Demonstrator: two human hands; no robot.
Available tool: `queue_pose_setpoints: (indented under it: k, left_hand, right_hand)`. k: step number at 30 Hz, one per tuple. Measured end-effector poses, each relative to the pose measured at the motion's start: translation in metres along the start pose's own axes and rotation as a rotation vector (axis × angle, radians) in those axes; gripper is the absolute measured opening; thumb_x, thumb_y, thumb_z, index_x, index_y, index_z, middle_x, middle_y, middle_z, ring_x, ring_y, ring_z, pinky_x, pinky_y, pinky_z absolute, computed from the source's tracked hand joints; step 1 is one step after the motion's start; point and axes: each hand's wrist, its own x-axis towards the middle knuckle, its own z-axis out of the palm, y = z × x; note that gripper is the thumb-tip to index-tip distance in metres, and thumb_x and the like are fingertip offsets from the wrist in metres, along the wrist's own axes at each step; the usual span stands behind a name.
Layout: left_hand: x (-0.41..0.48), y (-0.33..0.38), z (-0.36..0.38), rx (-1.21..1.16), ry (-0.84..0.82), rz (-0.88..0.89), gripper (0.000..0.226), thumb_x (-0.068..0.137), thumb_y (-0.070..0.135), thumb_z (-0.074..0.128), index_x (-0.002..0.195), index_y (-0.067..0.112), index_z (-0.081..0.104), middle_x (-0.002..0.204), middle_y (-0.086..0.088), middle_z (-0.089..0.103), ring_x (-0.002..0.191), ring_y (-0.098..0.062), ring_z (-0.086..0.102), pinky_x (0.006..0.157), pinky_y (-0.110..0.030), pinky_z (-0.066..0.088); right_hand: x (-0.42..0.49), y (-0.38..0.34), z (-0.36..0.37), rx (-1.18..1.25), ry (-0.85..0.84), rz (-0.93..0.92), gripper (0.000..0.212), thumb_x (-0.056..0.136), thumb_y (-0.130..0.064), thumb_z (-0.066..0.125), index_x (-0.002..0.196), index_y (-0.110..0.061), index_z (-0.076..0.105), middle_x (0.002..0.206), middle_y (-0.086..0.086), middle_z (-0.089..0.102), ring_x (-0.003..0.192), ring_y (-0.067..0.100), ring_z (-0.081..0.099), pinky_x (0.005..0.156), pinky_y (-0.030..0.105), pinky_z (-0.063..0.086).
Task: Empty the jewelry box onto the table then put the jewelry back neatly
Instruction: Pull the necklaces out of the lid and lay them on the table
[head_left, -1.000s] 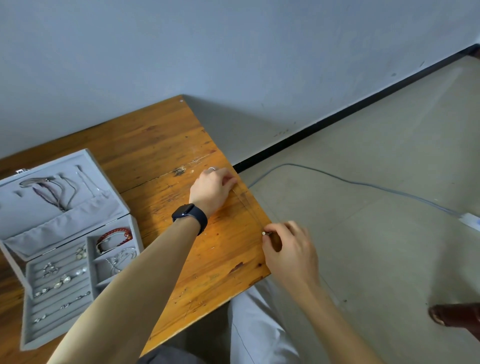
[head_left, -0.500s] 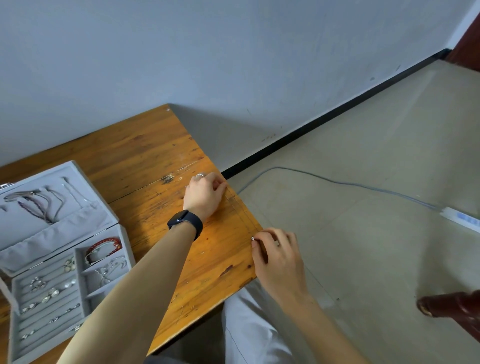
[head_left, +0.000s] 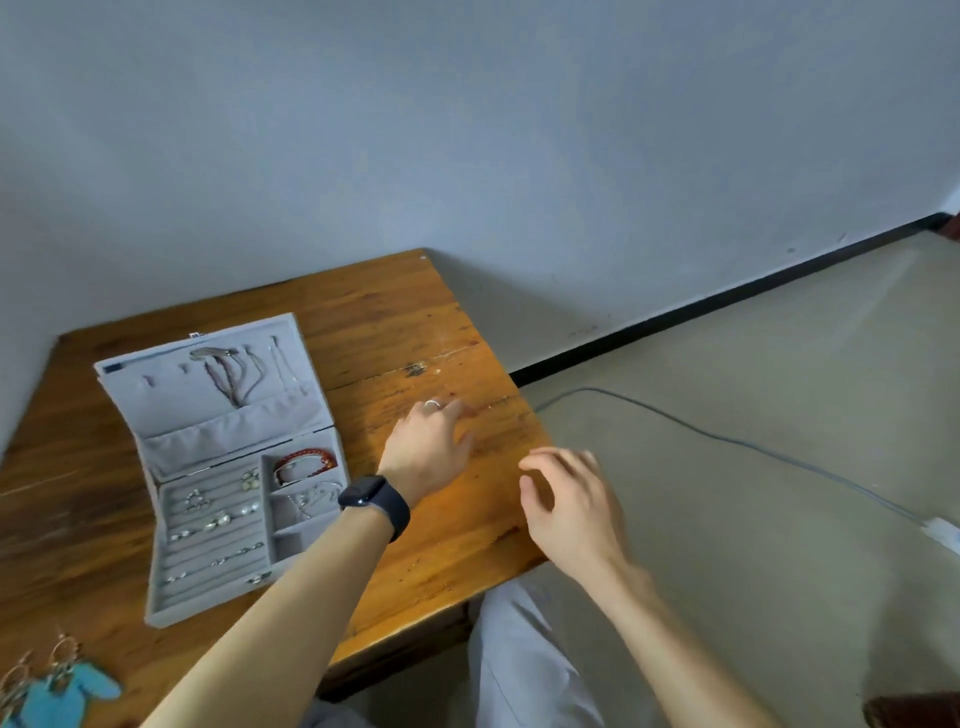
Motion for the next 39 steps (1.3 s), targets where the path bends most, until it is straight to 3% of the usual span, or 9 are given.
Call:
queue_pose_setpoints:
  k: [7,17,21,26,30,33,35,37,39]
  left_hand:
    - [-0.079,-0.054,-0.042,0.139,0.161,-0.106,0.04,0.099,0.037,0.047,0.138,0.031,0.053,0.142,0.002,0.053,0.13,-0.023,0.045,0.105,-0.041,0.04]
    - [-0.14,-0.148,-0.103,0.092,0.364,-0.296,0.043,0.097,0.029,0.053,0.14,0.032,0.051,0.147,-0.001,0.046,0.136,-0.025,0.041,0.108,-0.039,0.04]
    - [-0.139,-0.18,-0.122,0.05,0.461,-0.344,0.047,0.095,0.024,0.057,0.14,0.032,0.048,0.153,-0.005,0.036,0.14,-0.028,0.035,0.109,-0.041,0.042]
    - [-0.118,-0.205,-0.144,-0.157,0.624,-0.421,0.067,0.09,0.021,0.064,0.149,0.03,0.033,0.159,-0.001,0.021,0.142,-0.027,0.03,0.108,-0.041,0.046]
    - [-0.094,-0.22,-0.166,-0.497,0.589,-0.493,0.089,0.085,0.014,0.066,0.155,0.037,0.016,0.16,-0.003,0.017,0.142,-0.03,0.033,0.111,-0.041,0.042]
    - [-0.081,-0.226,-0.178,-0.676,0.542,-0.488,0.09,0.09,0.007,0.063,0.157,0.035,0.009,0.156,-0.013,0.034,0.135,-0.029,0.043,0.103,-0.037,0.046]
    - [-0.078,-0.233,-0.179,-0.714,0.541,-0.473,0.089,0.092,0.005,0.063,0.157,0.035,0.009,0.148,-0.011,0.045,0.111,-0.016,0.056,0.084,-0.025,0.053]
    - [-0.079,-0.239,-0.177,-0.717,0.55,-0.463,0.089,0.091,0.003,0.063,0.156,0.036,0.012,0.144,-0.007,0.048,0.095,-0.006,0.058,0.069,-0.017,0.053]
    - [-0.082,-0.244,-0.173,-0.73,0.558,-0.447,0.087,0.092,0.001,0.064,0.155,0.037,0.016,0.143,-0.005,0.048,0.106,-0.012,0.06,0.067,-0.015,0.055]
  right_hand:
    - [0.034,-0.075,0.021,0.039,-0.129,-0.238,0.022,0.092,-0.03,0.057,0.11,-0.024,0.069,0.115,-0.009,0.067,0.113,0.011,0.051,0.095,0.03,0.048]
    - [0.074,-0.188,0.074,0.07,-0.271,-0.417,0.03,0.096,-0.034,0.056,0.124,-0.027,0.063,0.126,-0.012,0.06,0.118,0.009,0.048,0.095,0.023,0.042]
    - [0.097,-0.214,0.099,0.08,-0.219,-0.433,0.029,0.094,-0.035,0.059,0.12,-0.025,0.065,0.122,-0.009,0.059,0.112,0.015,0.051,0.09,0.028,0.048]
    - [0.131,-0.238,0.121,0.049,-0.11,-0.428,0.028,0.091,-0.033,0.064,0.117,-0.025,0.067,0.133,-0.001,0.051,0.119,0.022,0.045,0.095,0.037,0.049]
    - [0.152,-0.251,0.136,0.049,-0.042,-0.456,0.019,0.086,-0.028,0.07,0.105,-0.025,0.072,0.133,0.002,0.054,0.119,0.025,0.047,0.095,0.042,0.05]
    - [0.157,-0.258,0.146,0.049,-0.015,-0.443,0.01,0.084,-0.03,0.074,0.092,-0.025,0.076,0.134,0.0,0.055,0.121,0.024,0.046,0.094,0.042,0.049]
    - [0.158,-0.264,0.15,0.04,0.024,-0.415,0.009,0.081,-0.031,0.077,0.087,-0.024,0.077,0.134,0.001,0.055,0.122,0.024,0.046,0.095,0.04,0.048]
    - [0.156,-0.27,0.152,0.036,0.064,-0.379,0.009,0.078,-0.031,0.079,0.081,-0.023,0.075,0.136,0.002,0.054,0.125,0.025,0.044,0.094,0.04,0.045]
    - [0.153,-0.275,0.154,0.013,0.104,-0.356,0.01,0.078,-0.03,0.079,0.078,-0.023,0.072,0.138,0.003,0.052,0.129,0.027,0.042,0.091,0.041,0.044]
